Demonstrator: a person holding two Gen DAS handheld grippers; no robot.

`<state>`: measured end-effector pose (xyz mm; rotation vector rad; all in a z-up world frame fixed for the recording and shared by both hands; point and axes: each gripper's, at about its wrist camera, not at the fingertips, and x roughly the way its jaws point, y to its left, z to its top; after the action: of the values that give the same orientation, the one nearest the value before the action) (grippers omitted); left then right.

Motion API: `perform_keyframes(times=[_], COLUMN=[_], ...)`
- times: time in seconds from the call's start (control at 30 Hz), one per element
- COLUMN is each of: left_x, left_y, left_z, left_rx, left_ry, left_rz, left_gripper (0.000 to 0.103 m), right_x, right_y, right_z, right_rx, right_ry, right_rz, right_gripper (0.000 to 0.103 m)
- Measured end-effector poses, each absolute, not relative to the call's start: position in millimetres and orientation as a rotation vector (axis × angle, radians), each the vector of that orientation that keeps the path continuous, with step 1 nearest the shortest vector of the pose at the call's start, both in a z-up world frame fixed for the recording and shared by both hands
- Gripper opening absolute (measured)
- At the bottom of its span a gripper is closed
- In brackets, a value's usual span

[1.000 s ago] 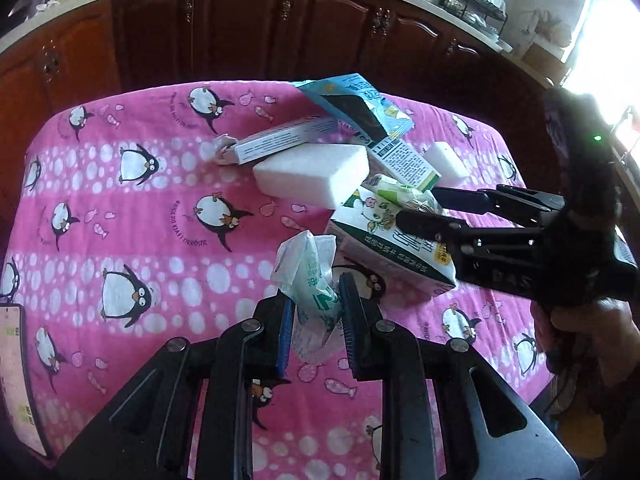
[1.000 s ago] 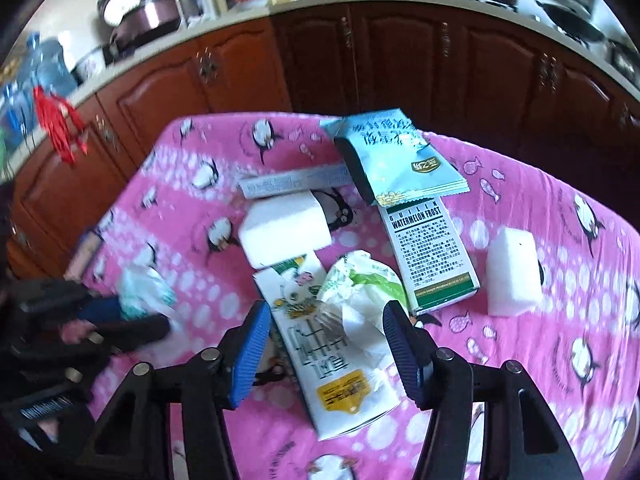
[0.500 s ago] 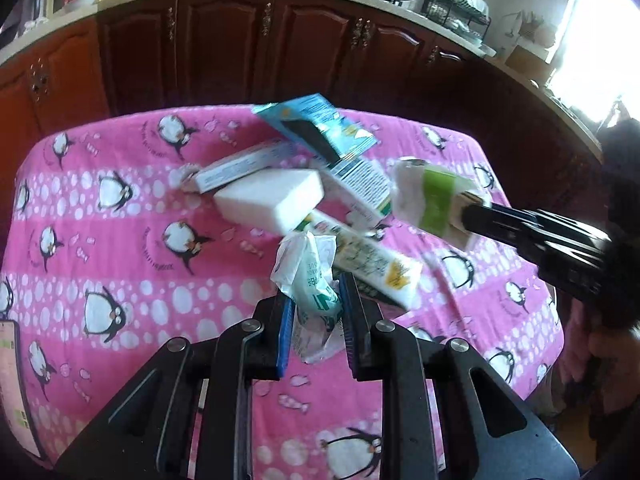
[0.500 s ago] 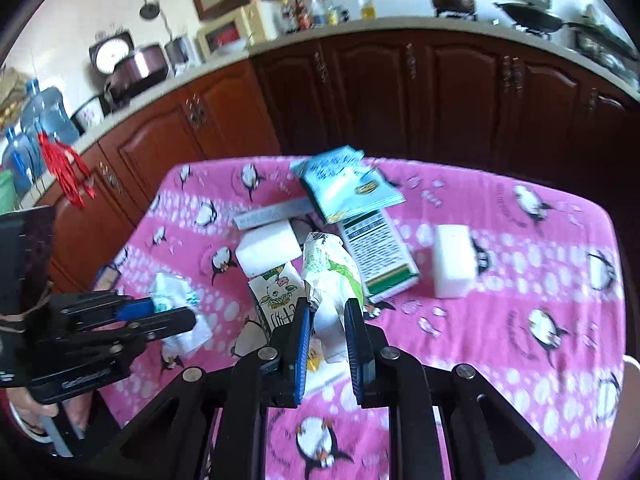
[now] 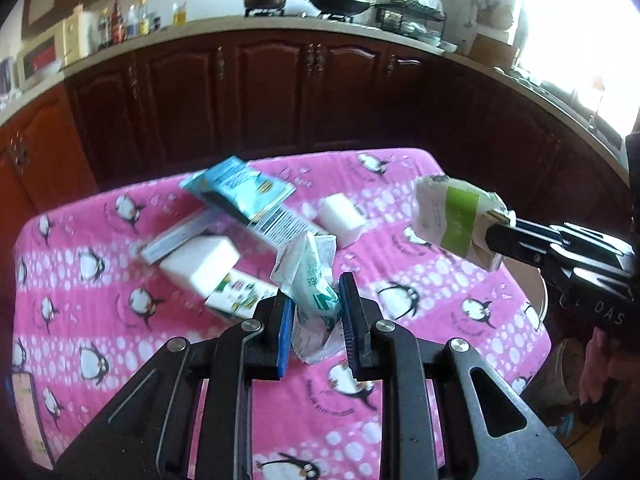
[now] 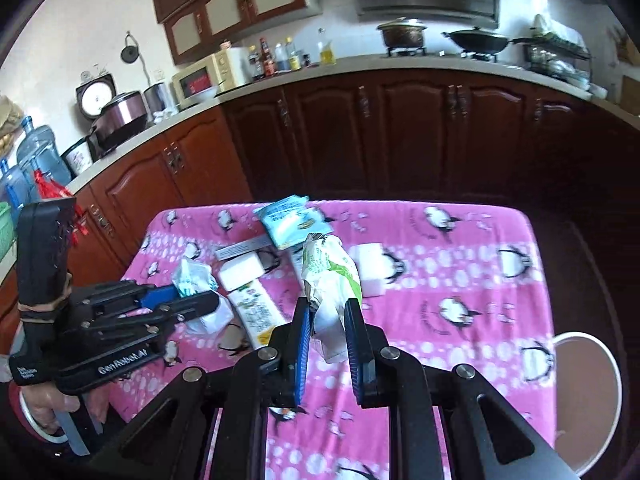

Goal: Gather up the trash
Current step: 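Carry the wrapper with the left gripper while the right gripper carries the packet toward the bin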

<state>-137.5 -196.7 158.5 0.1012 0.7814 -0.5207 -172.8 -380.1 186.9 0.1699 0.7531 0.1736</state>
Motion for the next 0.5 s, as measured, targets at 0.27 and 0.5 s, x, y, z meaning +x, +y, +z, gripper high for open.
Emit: perform_keyframes(times=[0.27,0.5], left_x=[-144,-155], left_y=[-241,-290], left_z=[175,187], left_rx=[0.162,0.209], left_ry=[0.742,0.705], left_rz=[-0.572,-0.644], left_gripper=[0.019,0.019], right_x=[-208,-237], right_y=[-427,-473], right_z=[197,203], right_rx=[0.2,0.229], right_ry=[0.723,0.705], right_rz=[0.069,-0.037], right_gripper=[0.016,0.016])
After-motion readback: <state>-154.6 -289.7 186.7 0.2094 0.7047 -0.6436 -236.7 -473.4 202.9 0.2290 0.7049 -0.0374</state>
